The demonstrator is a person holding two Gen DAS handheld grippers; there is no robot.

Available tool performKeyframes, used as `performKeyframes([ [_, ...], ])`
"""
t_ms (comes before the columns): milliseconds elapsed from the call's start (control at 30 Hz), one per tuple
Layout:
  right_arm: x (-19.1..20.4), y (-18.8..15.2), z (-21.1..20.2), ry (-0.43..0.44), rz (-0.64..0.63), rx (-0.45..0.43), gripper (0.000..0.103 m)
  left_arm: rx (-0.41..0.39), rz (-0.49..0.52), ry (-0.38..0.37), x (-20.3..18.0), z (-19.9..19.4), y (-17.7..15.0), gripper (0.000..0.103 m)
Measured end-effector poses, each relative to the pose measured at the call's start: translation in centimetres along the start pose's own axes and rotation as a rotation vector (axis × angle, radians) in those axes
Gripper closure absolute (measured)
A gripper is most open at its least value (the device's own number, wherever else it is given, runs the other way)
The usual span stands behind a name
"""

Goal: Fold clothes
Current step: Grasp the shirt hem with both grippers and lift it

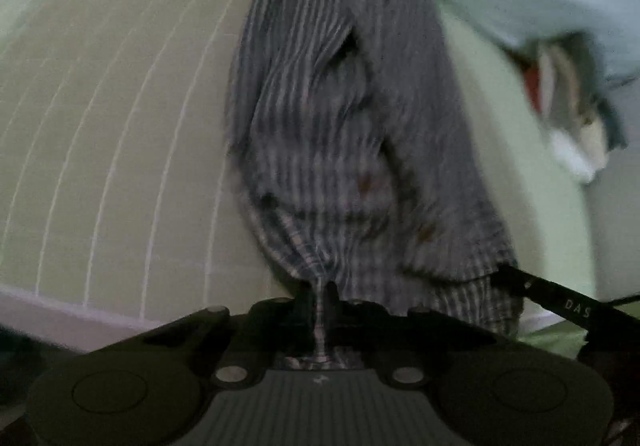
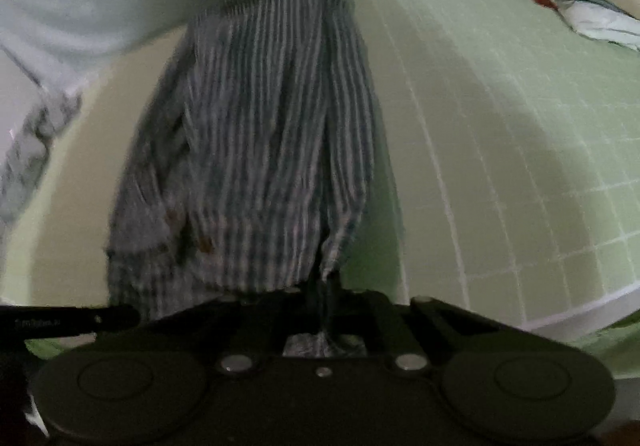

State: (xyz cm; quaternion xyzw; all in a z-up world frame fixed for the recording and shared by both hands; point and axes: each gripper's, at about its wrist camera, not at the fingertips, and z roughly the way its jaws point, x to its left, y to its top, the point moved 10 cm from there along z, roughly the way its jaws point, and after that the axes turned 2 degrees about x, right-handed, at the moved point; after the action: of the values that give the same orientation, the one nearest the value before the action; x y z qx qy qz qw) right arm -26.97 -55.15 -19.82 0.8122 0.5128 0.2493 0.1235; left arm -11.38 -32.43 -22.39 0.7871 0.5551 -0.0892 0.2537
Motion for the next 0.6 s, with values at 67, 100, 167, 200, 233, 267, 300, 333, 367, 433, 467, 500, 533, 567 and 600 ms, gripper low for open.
performKeyframes([
  [67,0.2,1.7,-1.2,0.038,0.029,-0.033,0.101,-0.050,-0.002,-0.031,-1.0,-1.5,1.7,0.098],
  [100,0.3,2.6,-1.8,0.057,0.043,-0.050,0.101,-0.076,-0.008,-0.044,-1.6,-2.1,2.9,0.098],
  [167,0.4,4.4,-2.6,0.085,0.059,-0.084,0.101,-0.127,-0.017,-0.061,-2.6,-3.1,5.0,0.098],
  [200,0.5,5.4,-2.8,0.097,0.065,-0.102,0.101,-0.150,-0.018,-0.067,-2.7,-3.6,6.1,0.098],
  [233,0.6,6.4,-2.9,0.108,0.070,-0.119,0.101,-0.173,-0.019,-0.073,-2.8,-4.1,7.1,0.098],
  [267,0.5,7.4,-3.0,0.114,0.072,-0.136,0.101,-0.190,-0.022,-0.077,-3.0,-4.3,8.1,0.098],
  [300,0.6,8.3,-3.0,0.119,0.074,-0.152,0.101,-0.203,-0.026,-0.077,-3.0,-4.4,9.0,0.098],
  [333,0.7,9.2,-3.0,0.123,0.078,-0.167,0.101,-0.216,-0.029,-0.075,-2.9,-4.6,9.9,0.098],
  [367,0.8,10.1,-2.8,0.129,0.082,-0.179,0.101,-0.229,-0.033,-0.074,-2.8,-4.7,10.8,0.098],
  [433,1.2,11.9,-2.2,0.138,0.091,-0.200,0.101,-0.254,-0.041,-0.072,-2.7,-4.9,12.5,0.098],
  [467,1.4,12.7,-1.8,0.138,0.092,-0.209,0.101,-0.264,-0.047,-0.071,-2.8,-4.8,13.3,0.098],
  [500,1.5,13.5,-1.5,0.136,0.093,-0.216,0.101,-0.274,-0.052,-0.070,-2.8,-4.8,14.1,0.098],
  [533,1.4,14.3,-1.2,0.135,0.096,-0.222,0.101,-0.285,-0.057,-0.069,-2.9,-4.7,14.9,0.098],
  [567,1.4,15.0,-0.7,0.133,0.100,-0.227,0.101,-0.292,-0.062,-0.068,-2.5,-4.8,15.5,0.098],
  [600,1.3,15.8,-0.2,0.131,0.103,-0.231,0.101,-0.295,-0.067,-0.059,-2.3,-4.2,16.2,0.098],
])
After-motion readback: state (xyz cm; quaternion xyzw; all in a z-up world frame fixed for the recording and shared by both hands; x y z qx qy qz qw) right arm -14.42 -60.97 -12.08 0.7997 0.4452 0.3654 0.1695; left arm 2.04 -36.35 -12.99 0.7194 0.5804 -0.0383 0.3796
